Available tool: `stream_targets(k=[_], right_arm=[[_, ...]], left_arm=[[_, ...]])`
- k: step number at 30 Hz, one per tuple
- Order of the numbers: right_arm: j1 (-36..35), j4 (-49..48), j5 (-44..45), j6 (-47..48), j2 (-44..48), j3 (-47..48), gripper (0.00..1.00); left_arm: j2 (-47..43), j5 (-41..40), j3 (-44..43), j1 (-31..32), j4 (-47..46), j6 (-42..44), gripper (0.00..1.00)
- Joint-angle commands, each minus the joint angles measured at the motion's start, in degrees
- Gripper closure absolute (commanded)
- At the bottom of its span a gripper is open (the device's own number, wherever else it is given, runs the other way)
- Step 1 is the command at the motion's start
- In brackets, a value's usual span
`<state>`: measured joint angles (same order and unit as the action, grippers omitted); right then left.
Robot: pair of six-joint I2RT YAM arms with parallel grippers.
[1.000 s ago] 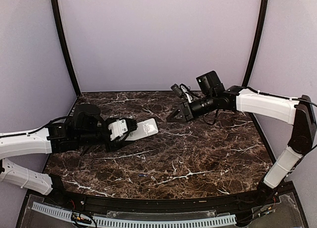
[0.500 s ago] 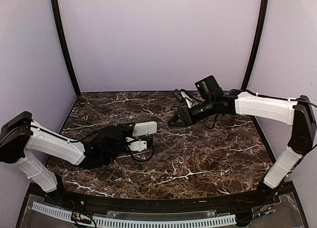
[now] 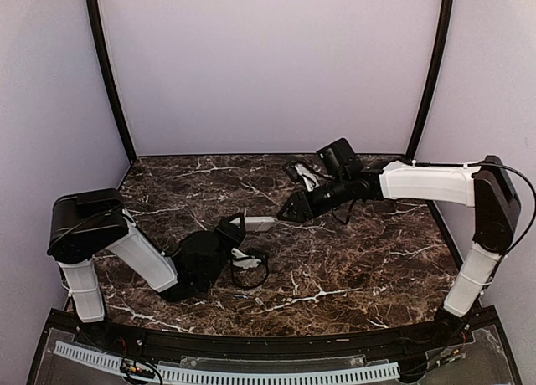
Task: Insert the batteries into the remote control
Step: Remove the battery cover from the remote control.
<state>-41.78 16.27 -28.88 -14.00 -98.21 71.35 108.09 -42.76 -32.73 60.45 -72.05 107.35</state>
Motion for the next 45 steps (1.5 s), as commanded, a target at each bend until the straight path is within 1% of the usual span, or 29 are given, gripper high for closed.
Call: stream_targets(k=[1,6,9,12,16,18,27,30,34,37,40,42,45], right_arm=[[-1.5,-4.3,1.6,0.0,-4.2,1.7,0.54],[-2.5,-6.4,2.4,0.9,-8.2,5.4,0.55],[-2.8,-7.9,5.5,1.9,-8.7,6.2,0.54],[-2.8,-7.6,8.0,2.0,-9.6,6.9,0.52],[-3.2,-6.5,8.9,1.9,-11.0,6.8,0.54],[-3.7,-6.0,9.2,2.0,-11.2,6.2,0.55],[-5.8,-6.0,10.4,0.2,-8.4,0.8,0.58],[-6.5,-6.8,8.6,0.8,-7.1,-1.1,0.60],[-7.7,-9.9,6.1,4.3,-3.4,-4.7,0.62],[-7.7,-12.7,6.2,6.9,0.6,-8.2,0.58],[-7.0,-15.6,7.6,9.4,4.3,-10.4,0.52],[-6.2,-19.8,7.1,10.8,6.3,-12.2,0.47],[-5.7,-29.1,7.7,14.4,8.9,-17.0,0.40]], left_arm=[[-2.1,-1.3,-1.1,0.8,-20.6,1.7,1.00],[-1.9,-0.9,-0.9,1.5,-20.6,0.8,1.00],[-2.2,-1.2,-0.9,1.6,-20.6,0.2,1.00],[-2.5,-1.3,-0.9,1.6,-20.5,-0.5,1.00],[-2.7,-1.6,-1.1,1.6,-20.5,-1.0,1.00],[-2.8,-1.8,-1.2,1.6,-20.5,-1.4,1.00],[-3.0,-2.7,-1.7,1.0,-20.5,-2.1,1.00],[-3.3,-2.8,-1.7,0.8,-20.6,-2.3,1.00],[-3.9,-2.8,-1.6,0.8,-20.5,-2.8,1.00],[-4.5,-2.8,-1.4,0.8,-20.6,-3.9,1.00],[-6.3,-2.4,-1.3,0.8,-20.5,-5.0,1.00],[-8.0,-2.2,-1.3,0.8,-20.5,-6.0,1.00],[-10.5,-1.8,-1.3,0.8,-20.5,-6.2,1.00]])
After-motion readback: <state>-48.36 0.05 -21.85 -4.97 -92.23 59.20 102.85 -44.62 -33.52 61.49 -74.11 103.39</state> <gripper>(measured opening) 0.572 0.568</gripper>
